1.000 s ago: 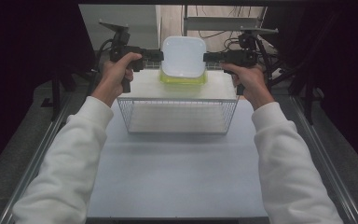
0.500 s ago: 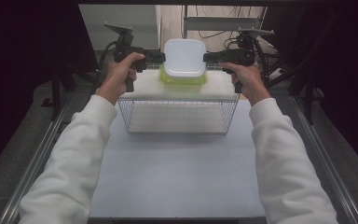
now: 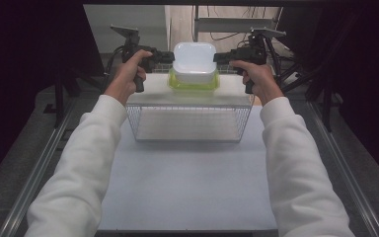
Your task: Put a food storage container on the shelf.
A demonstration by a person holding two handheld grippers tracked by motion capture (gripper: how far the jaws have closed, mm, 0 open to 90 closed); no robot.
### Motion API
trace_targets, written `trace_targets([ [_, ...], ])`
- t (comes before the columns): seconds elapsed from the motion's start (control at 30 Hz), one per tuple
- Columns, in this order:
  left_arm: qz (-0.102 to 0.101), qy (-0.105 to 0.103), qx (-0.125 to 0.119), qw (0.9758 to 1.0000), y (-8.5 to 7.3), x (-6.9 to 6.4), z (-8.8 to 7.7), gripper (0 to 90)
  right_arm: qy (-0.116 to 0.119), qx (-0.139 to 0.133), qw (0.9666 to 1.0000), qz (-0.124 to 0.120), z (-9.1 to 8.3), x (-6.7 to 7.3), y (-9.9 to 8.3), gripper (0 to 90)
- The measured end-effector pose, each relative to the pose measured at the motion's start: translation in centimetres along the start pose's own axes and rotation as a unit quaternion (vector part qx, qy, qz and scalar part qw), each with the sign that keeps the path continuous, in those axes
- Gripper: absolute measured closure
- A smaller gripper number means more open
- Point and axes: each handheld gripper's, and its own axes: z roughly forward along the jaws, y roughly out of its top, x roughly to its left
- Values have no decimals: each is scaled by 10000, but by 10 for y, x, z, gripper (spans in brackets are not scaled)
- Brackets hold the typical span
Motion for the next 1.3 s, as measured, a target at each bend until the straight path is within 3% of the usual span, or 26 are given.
trace_targets([
  [0.33, -253, -119, -49, 9996, 1, 8, 5, 780, 76, 55, 9989, 450, 3, -9, 2, 711],
  [0.63, -198, -93, -9, 9998, 0, 8, 3, 776, 48, 71, 9992, 392, 3, -8, 1, 708],
  [0.73, -26, 2, -98, 9999, -1, 6, 2, 747, 33, 49, 9996, 287, 3, -7, 2, 665],
  [0.77, 155, 131, -191, 9996, -2, 4, 0, 664, -10, 3, 9998, 193, 2, -6, 2, 590],
  [0.8, 155, 131, -191, 9996, -2, 4, 0, 619, -10, 3, 9998, 193, 2, -6, 2, 590],
  [0.83, 338, 280, -273, 9987, -3, 0, -4, 572, -86, -117, 9999, 54, -1, -5, 3, 550],
  [0.87, 338, 280, -273, 9987, -3, 0, -4, 533, -86, -117, 9999, 54, -1, -5, 3, 550],
  [0.9, 551, 327, -317, 9974, -5, -3, -9, 498, -105, -208, 9997, -90, -5, -3, 2, 506],
  [0.93, 551, 327, -317, 9974, -5, -3, -9, 469, -105, -208, 9997, -90, -5, -3, 2, 506],
  [0.97, 760, 426, -355, 9956, -8, -7, -12, 453, -112, -262, 9992, -277, -9, 0, 1, 476],
  [1.1, 996, 449, -473, 9929, -16, -9, -18, 383, -118, -283, 9971, -690, -15, 9, -5, 410],
  [1.13, 996, 449, -473, 9929, -16, -9, -18, 370, -118, -283, 9971, -690, -15, 9, -5, 410],
  [1.17, 1092, 438, -501, 9918, -21, -10, -22, 358, -158, -269, 9952, -926, -18, 14, -11, 377],
  [1.2, 1092, 438, -501, 9918, -21, -10, -22, 346, -158, -269, 9952, -926, -18, 14, -11, 377],
  [1.3, 1357, 487, -552, 9880, -36, -14, -33, 323, -159, -266, 9918, -1243, -29, 20, -21, 341],
])
